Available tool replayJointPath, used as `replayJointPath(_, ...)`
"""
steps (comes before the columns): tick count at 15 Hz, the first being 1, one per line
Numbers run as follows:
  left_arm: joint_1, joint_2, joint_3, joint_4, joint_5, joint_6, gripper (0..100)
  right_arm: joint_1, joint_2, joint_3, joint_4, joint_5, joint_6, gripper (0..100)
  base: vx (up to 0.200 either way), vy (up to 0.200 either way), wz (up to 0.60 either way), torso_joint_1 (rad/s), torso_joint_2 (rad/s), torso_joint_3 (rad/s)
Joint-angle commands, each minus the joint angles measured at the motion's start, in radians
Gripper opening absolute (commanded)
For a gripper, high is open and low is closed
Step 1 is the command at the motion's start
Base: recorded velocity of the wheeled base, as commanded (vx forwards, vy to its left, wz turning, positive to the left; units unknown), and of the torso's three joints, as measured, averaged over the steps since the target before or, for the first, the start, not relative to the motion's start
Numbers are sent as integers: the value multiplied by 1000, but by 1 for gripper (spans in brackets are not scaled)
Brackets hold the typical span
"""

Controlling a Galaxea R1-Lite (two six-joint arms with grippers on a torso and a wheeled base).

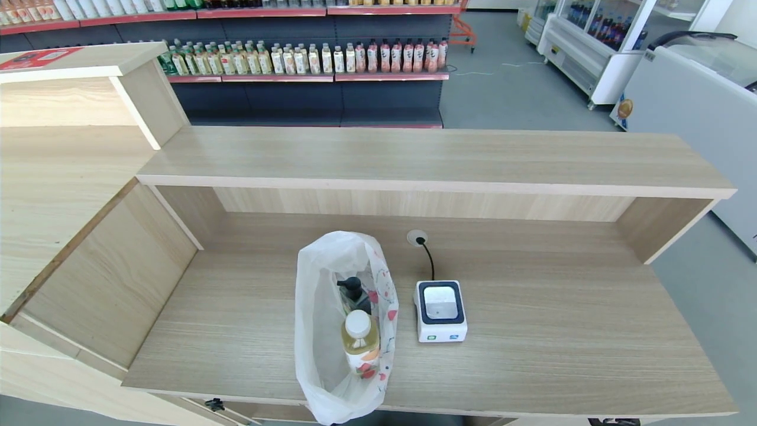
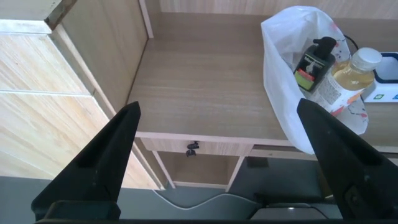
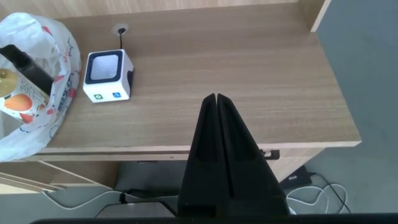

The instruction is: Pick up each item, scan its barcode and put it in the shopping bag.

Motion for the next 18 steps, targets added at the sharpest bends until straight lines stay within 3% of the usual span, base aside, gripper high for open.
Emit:
replayJointPath(1, -1, 0, 0, 0, 0, 1, 100, 0, 3, 0, -1, 0, 0, 0, 200, -200, 0, 17, 2, 2)
replayJointPath(4, -1, 0, 0, 0, 0, 1, 100, 0, 3, 0, -1, 0, 0, 0, 200, -133, 0, -9, -1, 6)
replayJointPath(18, -1, 0, 0, 0, 0, -2, 100, 0, 3, 0, -1, 0, -2, 0, 0, 0, 0, 0, 0, 0)
